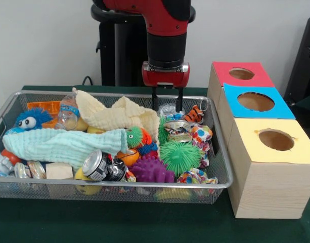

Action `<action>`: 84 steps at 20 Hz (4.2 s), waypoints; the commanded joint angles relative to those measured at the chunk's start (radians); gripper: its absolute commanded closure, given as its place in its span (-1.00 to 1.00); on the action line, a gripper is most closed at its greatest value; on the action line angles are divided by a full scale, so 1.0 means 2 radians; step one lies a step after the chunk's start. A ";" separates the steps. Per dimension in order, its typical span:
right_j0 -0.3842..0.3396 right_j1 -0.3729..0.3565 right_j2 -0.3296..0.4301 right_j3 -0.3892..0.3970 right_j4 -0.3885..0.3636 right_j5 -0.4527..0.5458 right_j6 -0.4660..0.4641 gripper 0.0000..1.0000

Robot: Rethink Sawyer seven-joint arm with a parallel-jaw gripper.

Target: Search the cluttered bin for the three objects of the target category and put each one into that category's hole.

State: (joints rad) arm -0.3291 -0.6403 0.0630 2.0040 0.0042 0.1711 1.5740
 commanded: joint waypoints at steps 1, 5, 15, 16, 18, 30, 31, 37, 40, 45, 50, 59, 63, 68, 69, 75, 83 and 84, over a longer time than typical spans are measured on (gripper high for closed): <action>-0.001 0.032 0.046 -0.046 -0.001 -0.045 0.075 -1.00; 0.003 0.040 0.045 -0.043 -0.003 -0.057 0.078 -1.00; -0.012 0.064 0.062 -0.033 -0.016 -0.078 0.070 -1.00; -0.014 0.065 0.063 -0.033 -0.016 -0.078 0.069 -1.00; -0.014 0.063 0.064 -0.030 -0.017 -0.076 0.069 -1.00; -0.007 0.057 0.061 -0.011 -0.022 -0.085 0.078 -1.00; -0.007 0.058 0.060 -0.011 -0.024 -0.087 0.077 -1.00; -0.004 0.057 0.056 0.001 -0.031 -0.096 0.081 -1.00; -0.001 0.061 0.052 0.004 -0.035 -0.105 0.083 -1.00; 0.001 0.060 0.045 0.013 -0.043 -0.116 0.083 -1.00; -0.001 0.047 0.040 0.033 -0.054 -0.116 0.085 -1.00; 0.007 0.036 0.025 0.069 -0.072 -0.142 0.094 -1.00; 0.016 0.039 0.020 0.080 -0.072 -0.161 0.100 -1.00; 0.017 0.046 0.018 0.087 -0.073 -0.179 0.098 -1.00; 0.016 0.050 0.018 0.086 -0.074 -0.184 0.096 -1.00; 0.012 0.058 0.012 0.078 -0.077 -0.188 0.082 -1.00; -0.007 0.051 0.025 0.070 -0.083 -0.159 0.069 -1.00; -0.007 0.049 0.026 0.072 -0.082 -0.157 0.071 -1.00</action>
State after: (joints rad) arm -0.3121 -0.5829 0.0970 2.1392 -0.1197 -0.2035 1.5740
